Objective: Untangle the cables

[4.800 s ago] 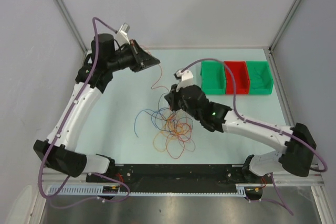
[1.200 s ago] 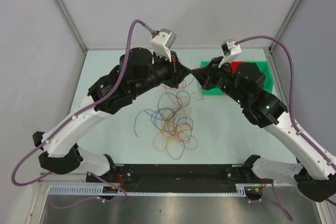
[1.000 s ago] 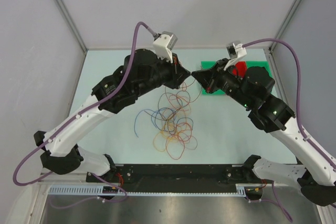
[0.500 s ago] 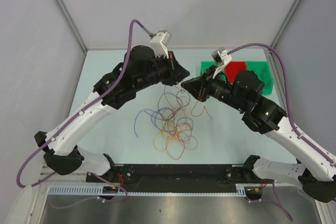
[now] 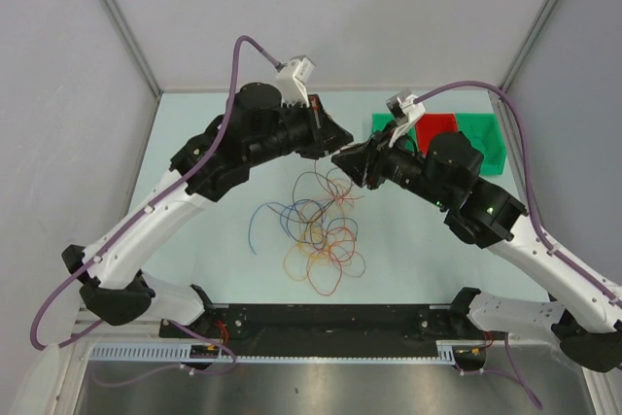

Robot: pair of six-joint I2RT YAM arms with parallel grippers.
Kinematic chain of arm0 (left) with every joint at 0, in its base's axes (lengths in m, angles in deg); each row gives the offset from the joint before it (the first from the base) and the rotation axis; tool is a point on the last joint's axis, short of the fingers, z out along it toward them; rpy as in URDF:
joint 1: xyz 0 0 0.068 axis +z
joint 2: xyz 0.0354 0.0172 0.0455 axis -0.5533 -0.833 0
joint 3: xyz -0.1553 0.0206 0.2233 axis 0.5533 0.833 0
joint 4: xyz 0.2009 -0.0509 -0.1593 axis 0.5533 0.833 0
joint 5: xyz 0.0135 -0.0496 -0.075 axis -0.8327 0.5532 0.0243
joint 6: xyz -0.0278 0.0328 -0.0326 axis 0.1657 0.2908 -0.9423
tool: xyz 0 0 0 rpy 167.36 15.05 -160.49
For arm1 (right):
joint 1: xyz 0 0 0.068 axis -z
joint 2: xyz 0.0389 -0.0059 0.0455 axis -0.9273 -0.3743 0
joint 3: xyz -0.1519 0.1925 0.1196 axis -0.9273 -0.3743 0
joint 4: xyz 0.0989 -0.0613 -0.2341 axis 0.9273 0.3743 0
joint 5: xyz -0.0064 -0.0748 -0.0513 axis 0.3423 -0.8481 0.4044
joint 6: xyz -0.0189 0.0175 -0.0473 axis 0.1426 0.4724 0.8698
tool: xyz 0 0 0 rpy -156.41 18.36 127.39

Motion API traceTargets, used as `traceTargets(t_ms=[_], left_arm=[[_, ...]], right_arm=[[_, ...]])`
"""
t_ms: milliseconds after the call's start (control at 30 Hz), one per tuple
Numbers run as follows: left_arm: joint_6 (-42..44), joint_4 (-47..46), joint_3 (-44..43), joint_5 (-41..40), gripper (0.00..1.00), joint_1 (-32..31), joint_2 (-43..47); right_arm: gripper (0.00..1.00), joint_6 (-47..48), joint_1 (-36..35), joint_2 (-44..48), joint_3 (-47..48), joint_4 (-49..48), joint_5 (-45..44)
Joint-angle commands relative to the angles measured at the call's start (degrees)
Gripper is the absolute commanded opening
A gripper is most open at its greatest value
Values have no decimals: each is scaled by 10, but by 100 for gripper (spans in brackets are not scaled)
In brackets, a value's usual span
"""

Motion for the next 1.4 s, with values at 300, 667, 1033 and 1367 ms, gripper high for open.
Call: traceTargets(t_ms=[300, 667, 1033, 1367], left_arm=[[-15, -10, -3, 19, 0, 3, 25], [-17, -7, -6, 29, 0, 3, 22], [-18, -6, -18, 36, 0, 3, 13], [-22, -12, -10, 39, 0, 3, 7]], right_arm=[[34, 25, -23, 0, 2, -2, -54], [46, 44, -44, -1, 2, 13, -108], [54, 51, -58, -11, 0, 34, -157], [36, 63, -84, -25, -3, -24, -142]])
